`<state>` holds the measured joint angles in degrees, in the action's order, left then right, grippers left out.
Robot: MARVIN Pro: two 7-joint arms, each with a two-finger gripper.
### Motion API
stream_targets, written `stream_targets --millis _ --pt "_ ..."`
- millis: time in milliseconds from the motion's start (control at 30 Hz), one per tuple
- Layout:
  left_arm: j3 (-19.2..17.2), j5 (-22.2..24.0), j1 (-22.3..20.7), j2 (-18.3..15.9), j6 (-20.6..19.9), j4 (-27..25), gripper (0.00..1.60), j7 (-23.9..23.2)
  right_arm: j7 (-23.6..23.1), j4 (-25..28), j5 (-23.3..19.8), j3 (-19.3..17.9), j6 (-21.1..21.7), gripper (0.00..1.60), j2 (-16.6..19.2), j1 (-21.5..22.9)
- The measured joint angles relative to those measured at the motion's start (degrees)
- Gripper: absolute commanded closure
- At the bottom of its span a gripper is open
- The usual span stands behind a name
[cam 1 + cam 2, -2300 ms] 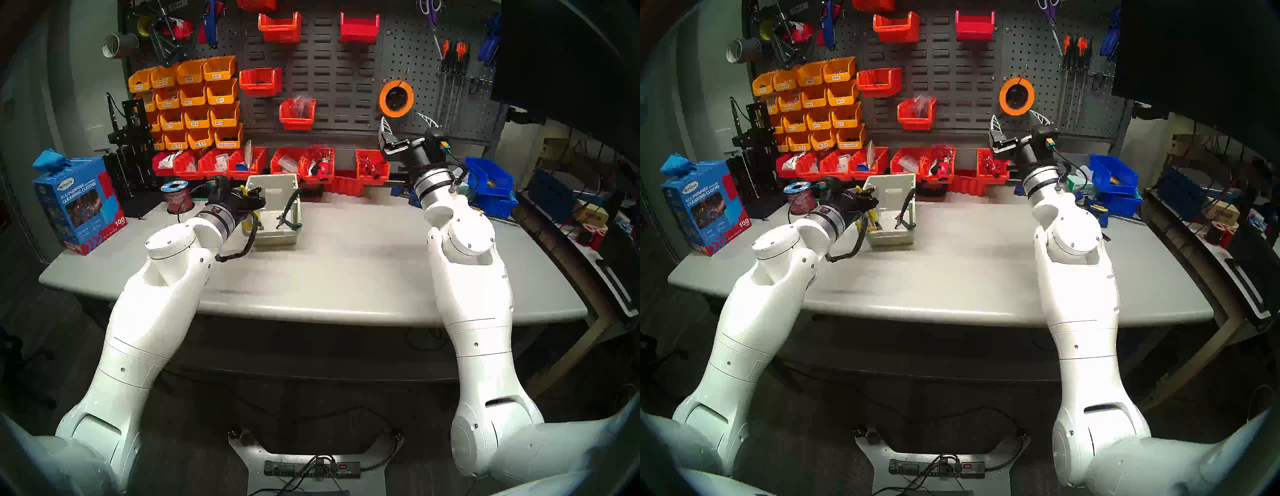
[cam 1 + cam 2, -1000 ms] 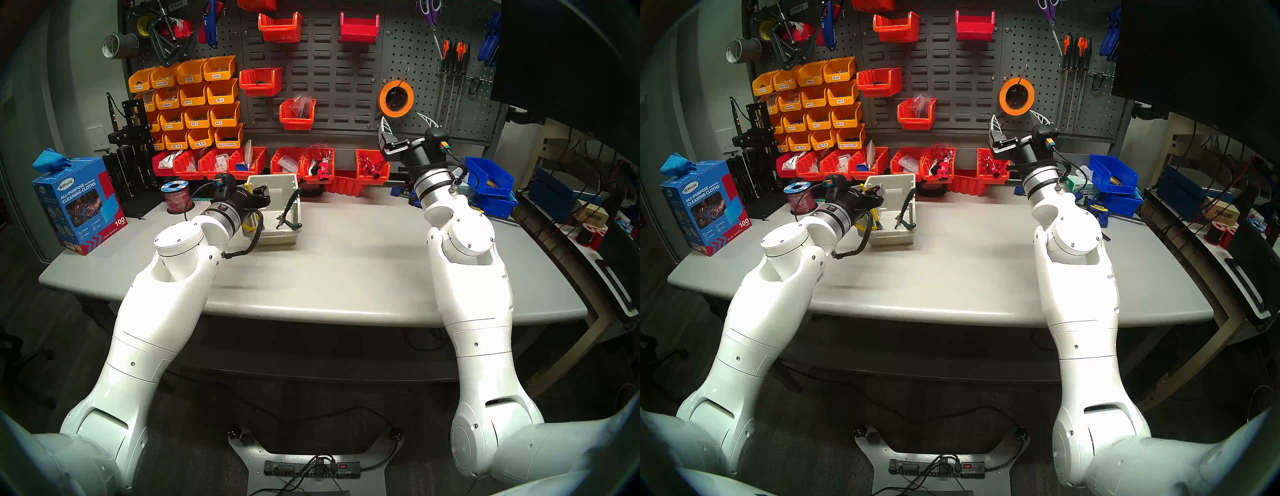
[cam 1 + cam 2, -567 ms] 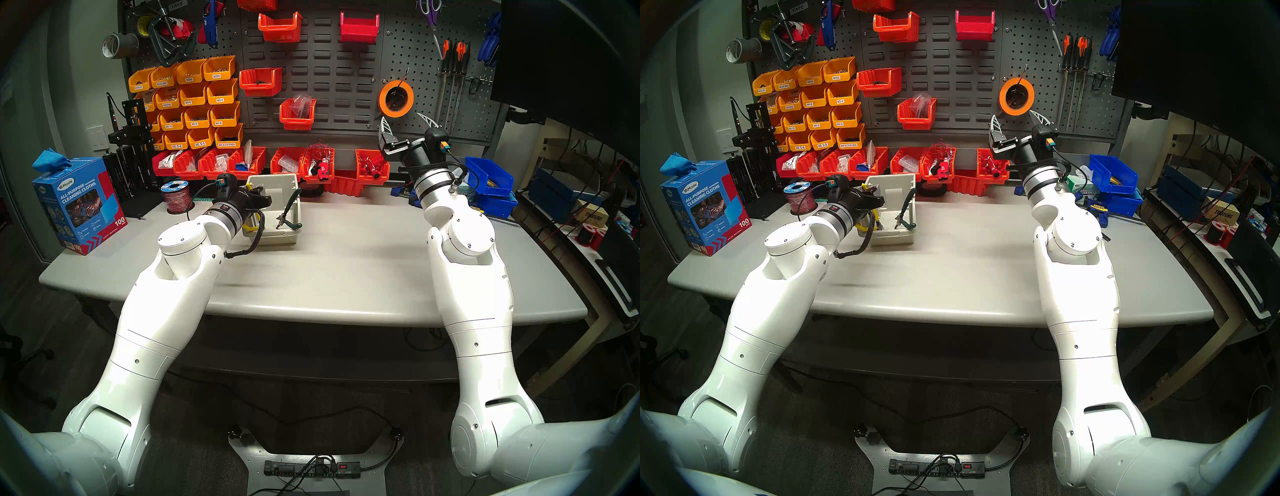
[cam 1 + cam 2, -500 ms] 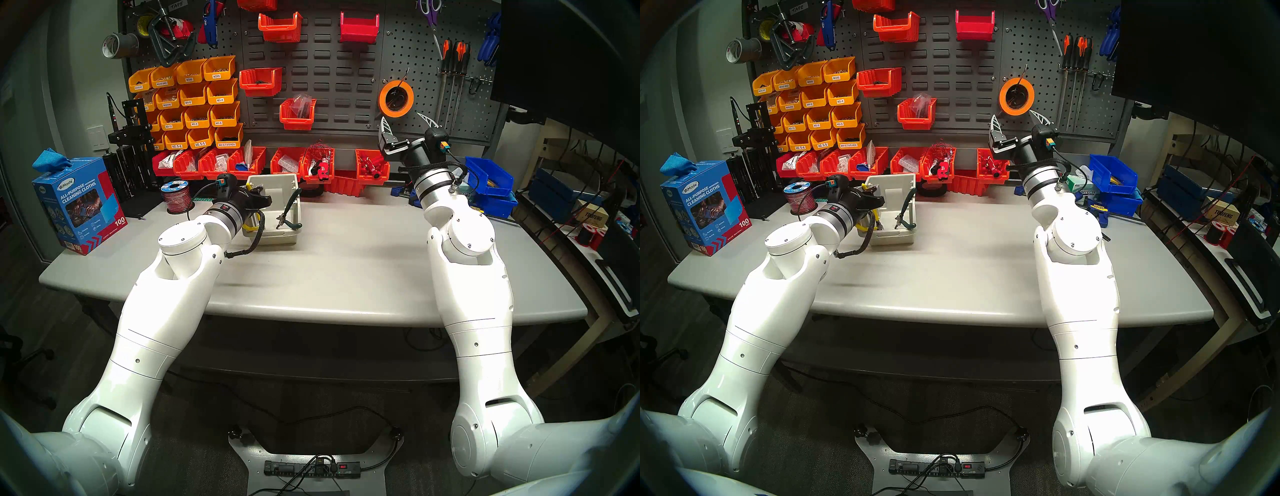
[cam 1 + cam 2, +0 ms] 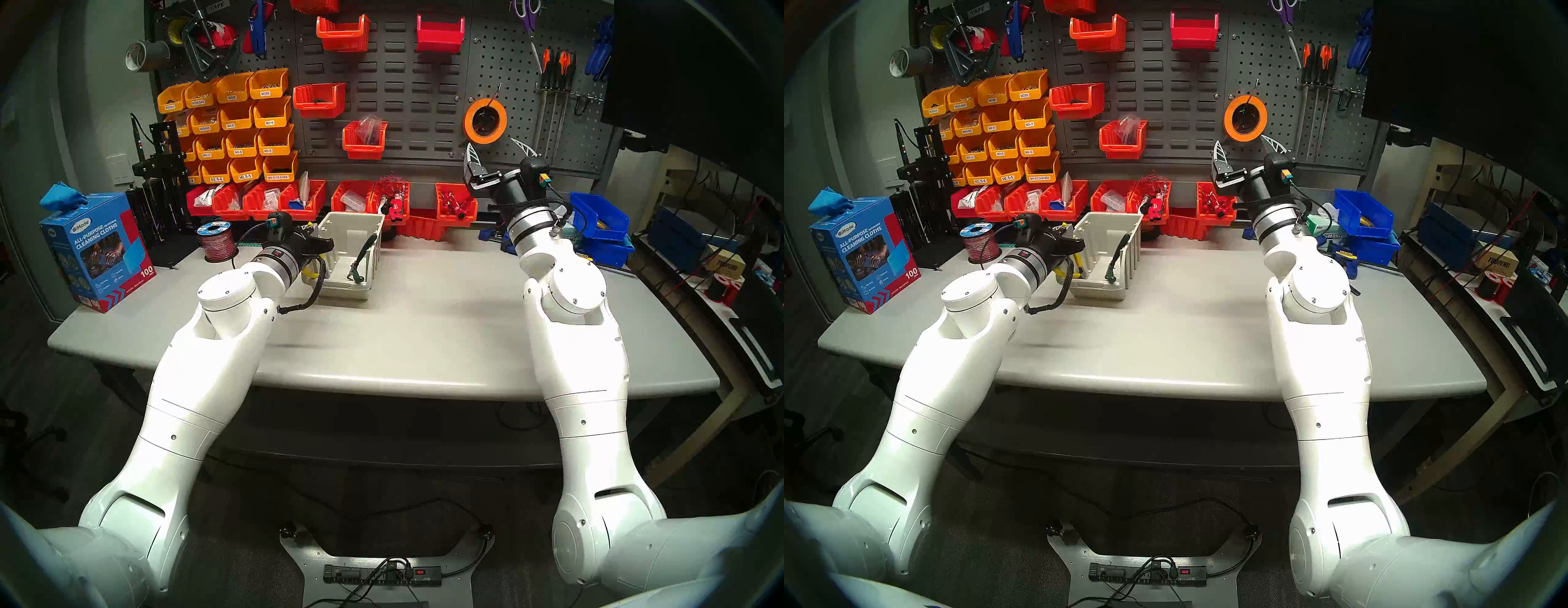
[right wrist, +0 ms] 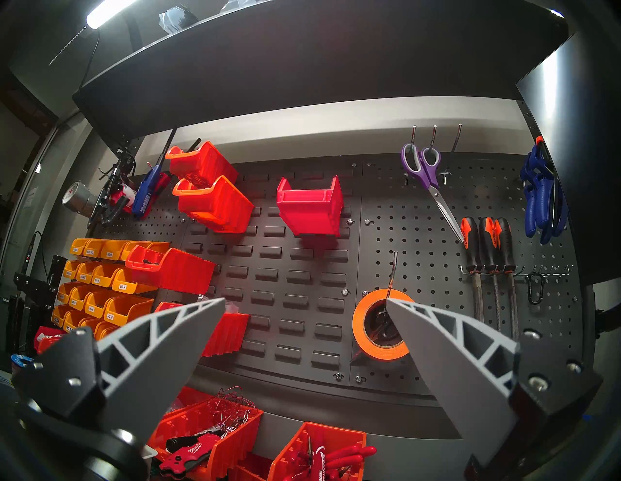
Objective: Take out tools from the storage box
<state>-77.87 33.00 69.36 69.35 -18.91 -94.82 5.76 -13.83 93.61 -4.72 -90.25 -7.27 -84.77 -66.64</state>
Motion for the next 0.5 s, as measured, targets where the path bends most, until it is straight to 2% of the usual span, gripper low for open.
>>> stream_targets --millis 200,500 --pt "-0.49 0.90 0.01 0.59 0.28 -0.34 1.60 -0.75 0.00 0.00 0.00 0.00 0.00 0.00 0.00 0.00" --pt "-3.06 5.53 -0.61 2.39 -0.13 -2.86 1.60 -1.45 0.00 -0.02 0.00 0.00 -0.01 0.00 0.00 0.00"
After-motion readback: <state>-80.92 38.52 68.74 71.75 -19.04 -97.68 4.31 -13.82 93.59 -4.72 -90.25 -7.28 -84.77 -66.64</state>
